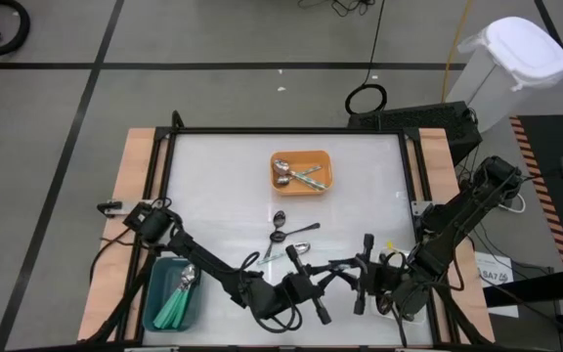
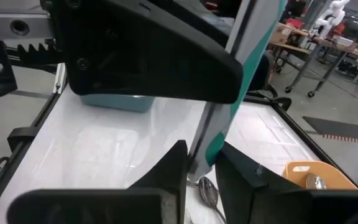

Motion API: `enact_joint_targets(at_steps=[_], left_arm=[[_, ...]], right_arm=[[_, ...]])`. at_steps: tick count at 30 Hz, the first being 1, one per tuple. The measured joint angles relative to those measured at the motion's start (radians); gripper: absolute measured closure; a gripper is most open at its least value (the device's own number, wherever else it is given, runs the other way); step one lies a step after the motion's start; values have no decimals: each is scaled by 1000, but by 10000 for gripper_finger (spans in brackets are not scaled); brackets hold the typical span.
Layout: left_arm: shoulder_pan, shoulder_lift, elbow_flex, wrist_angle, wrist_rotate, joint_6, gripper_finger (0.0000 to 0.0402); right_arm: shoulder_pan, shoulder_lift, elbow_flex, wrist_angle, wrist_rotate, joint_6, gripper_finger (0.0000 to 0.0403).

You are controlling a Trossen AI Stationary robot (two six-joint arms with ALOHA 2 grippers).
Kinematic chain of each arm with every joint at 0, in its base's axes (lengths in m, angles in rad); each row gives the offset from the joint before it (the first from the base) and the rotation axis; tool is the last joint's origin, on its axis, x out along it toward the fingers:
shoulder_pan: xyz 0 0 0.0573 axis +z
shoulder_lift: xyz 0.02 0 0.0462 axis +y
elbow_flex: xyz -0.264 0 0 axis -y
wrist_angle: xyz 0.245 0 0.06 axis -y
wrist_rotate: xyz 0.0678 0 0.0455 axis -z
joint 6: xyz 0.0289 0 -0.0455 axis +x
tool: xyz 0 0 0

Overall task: Sort silverware by color (type)
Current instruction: Put the white patterned spoon into the yellow bin

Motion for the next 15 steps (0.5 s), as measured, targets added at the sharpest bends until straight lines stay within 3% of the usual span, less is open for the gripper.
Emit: enact_joint_targets(at_steps=[3, 6, 12, 15], left_arm=[[-2, 0, 0, 1, 0, 29, 376], [-7, -11, 0, -37, -13, 21, 345], [-43, -97, 1, -326, -196, -43, 252], [-61, -162, 2, -513, -222, -114, 229]], right_arm=[[0, -5, 0, -3, 1, -5, 348], [-1, -15, 0, -8, 2, -17, 349], [-12, -55, 0, -14, 28, -67, 350], [-37, -86, 0, -52, 26, -84, 350]])
